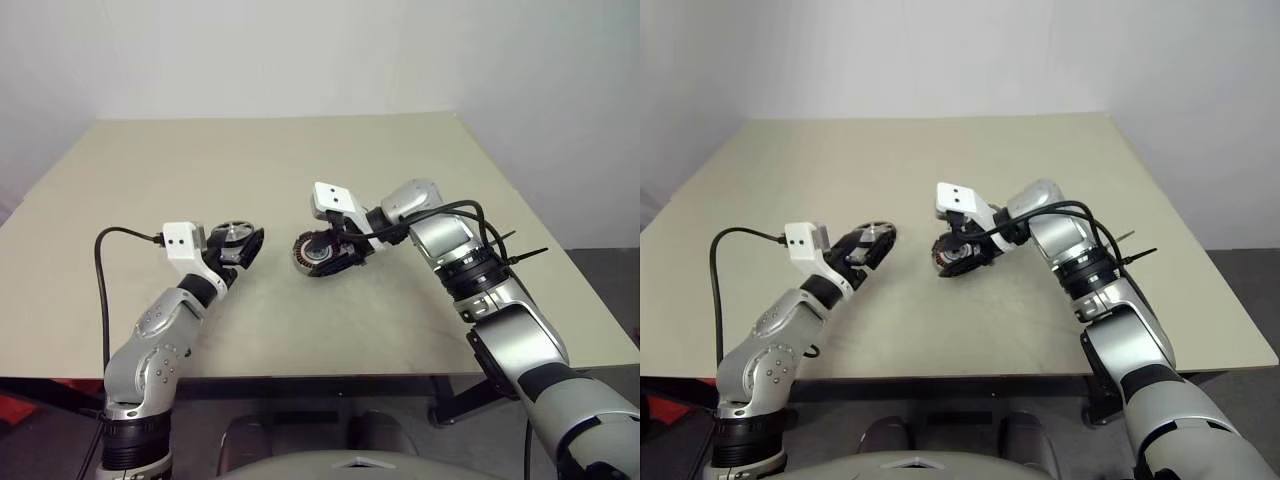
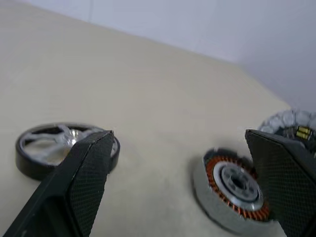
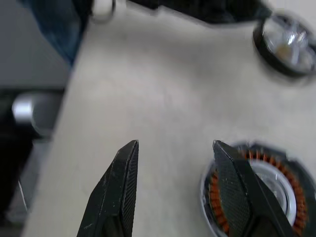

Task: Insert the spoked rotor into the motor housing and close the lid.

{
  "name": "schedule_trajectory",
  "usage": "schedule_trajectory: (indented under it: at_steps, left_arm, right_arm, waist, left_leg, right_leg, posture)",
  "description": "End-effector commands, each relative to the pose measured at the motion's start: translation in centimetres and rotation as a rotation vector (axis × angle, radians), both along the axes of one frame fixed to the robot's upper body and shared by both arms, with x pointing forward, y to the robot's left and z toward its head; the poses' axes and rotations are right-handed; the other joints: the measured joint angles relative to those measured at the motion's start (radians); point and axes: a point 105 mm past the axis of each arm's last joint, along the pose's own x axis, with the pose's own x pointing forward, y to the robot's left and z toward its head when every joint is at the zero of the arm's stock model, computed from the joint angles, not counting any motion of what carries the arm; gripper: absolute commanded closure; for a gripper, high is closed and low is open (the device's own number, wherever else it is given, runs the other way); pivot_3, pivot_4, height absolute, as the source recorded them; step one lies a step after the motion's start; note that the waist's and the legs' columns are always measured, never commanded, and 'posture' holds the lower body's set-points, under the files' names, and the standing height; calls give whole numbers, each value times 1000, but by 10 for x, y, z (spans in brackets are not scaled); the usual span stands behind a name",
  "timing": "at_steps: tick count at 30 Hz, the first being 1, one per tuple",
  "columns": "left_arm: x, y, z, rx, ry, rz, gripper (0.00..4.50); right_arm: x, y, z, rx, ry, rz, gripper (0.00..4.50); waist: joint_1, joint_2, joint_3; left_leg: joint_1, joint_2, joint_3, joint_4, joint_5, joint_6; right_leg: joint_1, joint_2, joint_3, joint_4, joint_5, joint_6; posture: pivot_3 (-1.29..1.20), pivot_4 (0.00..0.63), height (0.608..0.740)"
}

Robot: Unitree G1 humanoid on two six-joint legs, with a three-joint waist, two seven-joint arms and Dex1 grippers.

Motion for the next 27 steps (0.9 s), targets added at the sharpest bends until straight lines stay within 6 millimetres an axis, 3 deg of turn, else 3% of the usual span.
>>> schedule_trajectory:
  at_steps: [1,5,11,21,27]
  left_arm:
    - [1,5,9,-43,-16,26,0]
    - [0,8,5,-164,25,46,0]
    - [10,29,-6,-264,94,168,0]
    - [20,41,-27,-422,241,282,0]
    - [25,44,-28,-489,287,308,0]
  right_arm:
    - [23,9,33,182,9,-186,1822]
    - [45,10,50,356,68,-399,1822]
    - [50,-3,48,402,99,-519,1822]
    - [59,-11,51,415,85,-599,1822]
    - [61,-11,51,413,86,-603,1822]
  waist:
    - [-4,0,0]
    - [-1,0,0]
    - [12,-1,0]
    - [24,-1,0]
    - [25,-1,0]
  left_leg:
    - [0,0,0,0,0,0]
    - [1,0,0,0,1,-2]
    - [0,-1,0,-1,3,-5]
    - [0,-1,0,-2,3,-6]
    - [0,-1,0,-2,3,-6]
  right_leg:
    - [0,0,0,0,0,0]
    - [0,0,0,1,0,0]
    - [0,0,0,-1,0,0]
    - [0,0,0,-2,0,0]
    - [0,0,0,-2,0,0]
  posture:
    - [0,0,740]
    - [0,0,740]
    - [0,0,740]
    - [0,0,740]
    - [0,0,740]
